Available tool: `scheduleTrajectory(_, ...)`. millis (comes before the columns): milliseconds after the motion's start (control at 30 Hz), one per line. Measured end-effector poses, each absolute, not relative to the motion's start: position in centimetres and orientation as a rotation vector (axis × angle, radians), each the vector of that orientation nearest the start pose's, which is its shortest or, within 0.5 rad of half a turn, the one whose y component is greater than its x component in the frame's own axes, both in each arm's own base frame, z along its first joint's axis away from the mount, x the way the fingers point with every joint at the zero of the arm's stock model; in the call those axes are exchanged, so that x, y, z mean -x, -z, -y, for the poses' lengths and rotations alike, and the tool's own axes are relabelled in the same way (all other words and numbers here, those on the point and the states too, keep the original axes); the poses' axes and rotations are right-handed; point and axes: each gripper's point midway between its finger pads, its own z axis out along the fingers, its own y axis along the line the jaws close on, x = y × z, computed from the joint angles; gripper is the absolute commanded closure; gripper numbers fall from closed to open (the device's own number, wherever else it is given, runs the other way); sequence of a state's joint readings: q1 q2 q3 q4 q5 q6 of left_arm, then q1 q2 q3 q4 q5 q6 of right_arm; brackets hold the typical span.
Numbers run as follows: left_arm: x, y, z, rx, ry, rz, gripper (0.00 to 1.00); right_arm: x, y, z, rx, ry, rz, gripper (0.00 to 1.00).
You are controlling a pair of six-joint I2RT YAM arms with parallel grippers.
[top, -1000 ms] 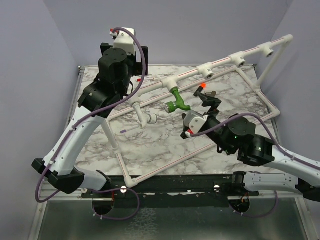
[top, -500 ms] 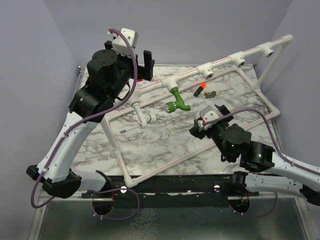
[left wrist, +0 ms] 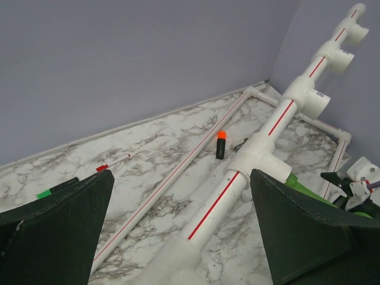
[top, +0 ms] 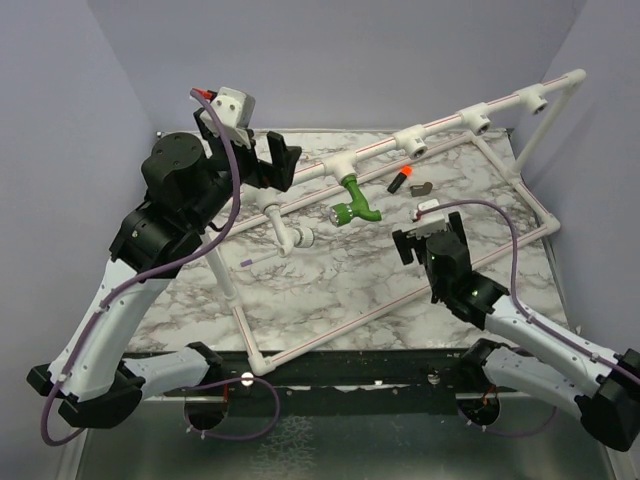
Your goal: Install the water faucets
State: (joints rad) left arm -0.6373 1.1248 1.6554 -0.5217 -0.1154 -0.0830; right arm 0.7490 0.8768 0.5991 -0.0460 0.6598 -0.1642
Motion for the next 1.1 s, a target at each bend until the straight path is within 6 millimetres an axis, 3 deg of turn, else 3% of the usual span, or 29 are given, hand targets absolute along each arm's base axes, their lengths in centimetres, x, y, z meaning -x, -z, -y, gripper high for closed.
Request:
scheduleTrajectory(167, -27.2, -48.1, 18.3, -0.343, 0.492, -1.555, 0.02, -31.1, -15.9, -7.4, 0.222, 0.262, -1.847, 0.00)
scheduleTrajectory(367, -25.0, -49.1, 16.6, -0.337, 0.496, -1.502, 0.02, -32.7, -10.6, -1.2, -0.008, 0.344, -1.857, 0.00)
scheduleTrajectory(467, -24.0, -49.7, 15.8, -0.336, 0.489, -1.473, 0.02, -33.4, -8.3, 0.7, -0.054, 0.389, -1.871, 0.00)
scheduleTrajectory(633, -23.0, -49.7, 14.6, -0.343, 0.460, -1.446, 0.02, -35.0, -6.8, 0.9, -0.040, 0.369, -1.839, 0.00)
scheduleTrajectory(800, -22.3, -49.5, 14.2, -0.368, 0.435, -1.429, 0.02, -36.8, -7.9, 0.5, -0.054, 0.279, -1.734, 0.00)
scheduleTrajectory(967, -22.3, -48.3, 14.6, -0.405, 0.422, -1.441, 0.02, -36.9, -6.9, 0.3, -0.028, 0.226, -1.732, 0.00)
scheduleTrajectory(1100, -22.4, -47.0, 14.7, -0.426, 0.406, -1.457, 0.02, -37.3, -7.7, 0.0, -0.026, 0.200, -1.697, 0.00)
